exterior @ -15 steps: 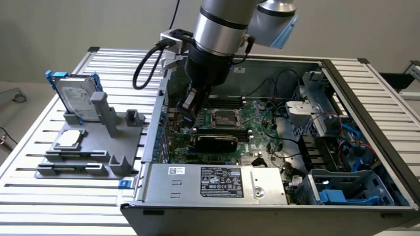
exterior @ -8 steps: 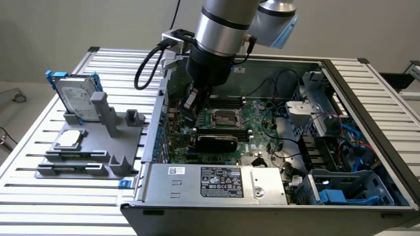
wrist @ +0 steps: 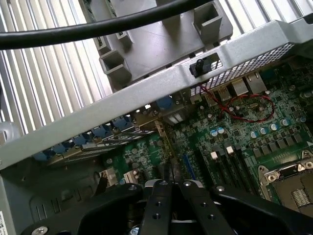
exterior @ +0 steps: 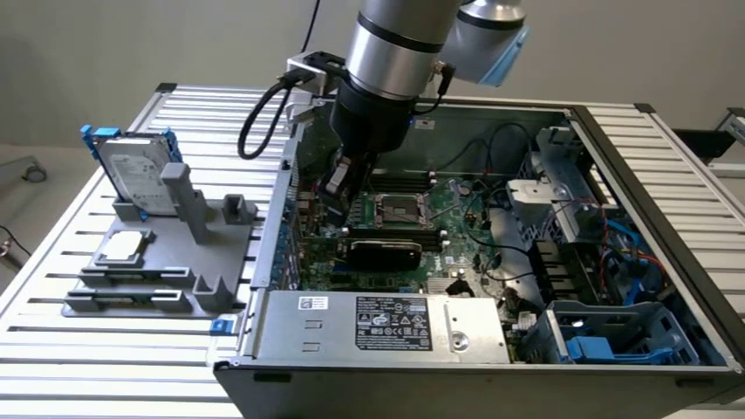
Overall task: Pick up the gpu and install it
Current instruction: 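Press down on the gpu until it lock into place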
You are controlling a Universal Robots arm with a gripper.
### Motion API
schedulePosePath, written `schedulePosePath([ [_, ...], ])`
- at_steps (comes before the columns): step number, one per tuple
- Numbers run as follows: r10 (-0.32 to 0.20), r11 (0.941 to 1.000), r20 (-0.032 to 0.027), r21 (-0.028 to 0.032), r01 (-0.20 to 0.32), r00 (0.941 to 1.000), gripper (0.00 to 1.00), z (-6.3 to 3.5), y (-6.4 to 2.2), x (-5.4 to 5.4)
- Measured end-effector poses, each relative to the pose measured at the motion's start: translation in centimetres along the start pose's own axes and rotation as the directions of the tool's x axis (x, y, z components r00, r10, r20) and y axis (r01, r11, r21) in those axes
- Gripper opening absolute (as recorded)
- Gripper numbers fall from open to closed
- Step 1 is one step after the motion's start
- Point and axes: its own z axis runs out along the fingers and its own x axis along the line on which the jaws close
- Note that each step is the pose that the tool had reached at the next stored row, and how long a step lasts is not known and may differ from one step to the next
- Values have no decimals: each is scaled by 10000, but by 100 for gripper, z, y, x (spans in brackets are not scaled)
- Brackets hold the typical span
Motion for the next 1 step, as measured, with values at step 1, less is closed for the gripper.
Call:
schedulePosePath([
  [1,7,10000,1,-2,-7,10000,11,0,0,0],
])
